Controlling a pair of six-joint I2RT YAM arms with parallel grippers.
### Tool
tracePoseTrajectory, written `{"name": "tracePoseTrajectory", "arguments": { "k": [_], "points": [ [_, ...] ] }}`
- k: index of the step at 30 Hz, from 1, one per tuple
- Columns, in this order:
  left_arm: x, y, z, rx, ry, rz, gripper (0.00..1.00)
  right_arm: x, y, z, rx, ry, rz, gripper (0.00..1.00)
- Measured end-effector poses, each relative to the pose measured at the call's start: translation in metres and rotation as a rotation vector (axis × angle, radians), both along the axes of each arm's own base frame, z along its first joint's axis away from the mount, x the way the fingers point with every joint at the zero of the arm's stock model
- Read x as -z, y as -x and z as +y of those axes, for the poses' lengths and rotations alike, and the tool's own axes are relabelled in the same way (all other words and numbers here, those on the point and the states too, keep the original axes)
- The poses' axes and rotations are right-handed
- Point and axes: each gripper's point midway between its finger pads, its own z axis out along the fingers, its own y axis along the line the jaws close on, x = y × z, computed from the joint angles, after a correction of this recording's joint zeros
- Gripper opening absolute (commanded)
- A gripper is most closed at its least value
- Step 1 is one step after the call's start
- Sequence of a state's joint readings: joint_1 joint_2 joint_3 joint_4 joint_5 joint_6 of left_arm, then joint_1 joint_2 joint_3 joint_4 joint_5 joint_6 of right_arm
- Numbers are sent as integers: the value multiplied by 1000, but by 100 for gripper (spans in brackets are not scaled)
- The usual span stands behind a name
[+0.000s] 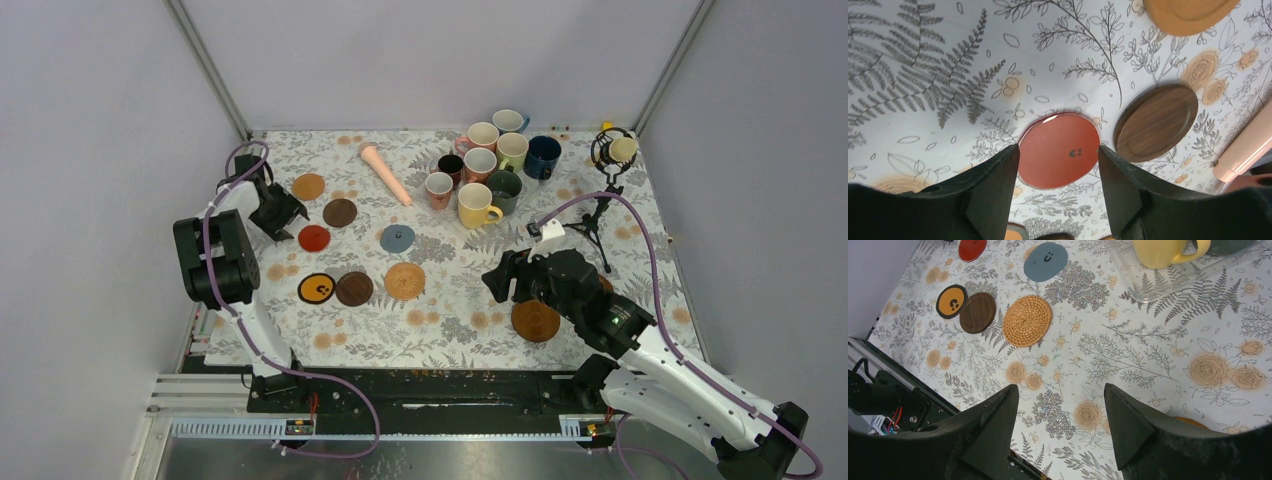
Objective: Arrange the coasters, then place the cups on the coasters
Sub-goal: Move the coaster to the center of the board.
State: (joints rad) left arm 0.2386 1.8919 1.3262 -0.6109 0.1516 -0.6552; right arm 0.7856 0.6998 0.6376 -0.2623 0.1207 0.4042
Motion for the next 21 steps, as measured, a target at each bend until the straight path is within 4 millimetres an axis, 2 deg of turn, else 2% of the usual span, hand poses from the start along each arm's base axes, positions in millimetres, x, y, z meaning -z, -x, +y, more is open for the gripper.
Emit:
{"name": "tracePoseTrajectory", "arguments": {
  "k": [7,14,21],
  "points": [
    [20,-7,-2,8,12,41,61,3,-1,-4,15,17,5,71],
    [19,-14,-12,34,39,33,61,5,-1,-4,17,22,9,71],
    [18,-12,-25,59,64,22,61,4,0,-4,17,19,7,71]
  ]
}}
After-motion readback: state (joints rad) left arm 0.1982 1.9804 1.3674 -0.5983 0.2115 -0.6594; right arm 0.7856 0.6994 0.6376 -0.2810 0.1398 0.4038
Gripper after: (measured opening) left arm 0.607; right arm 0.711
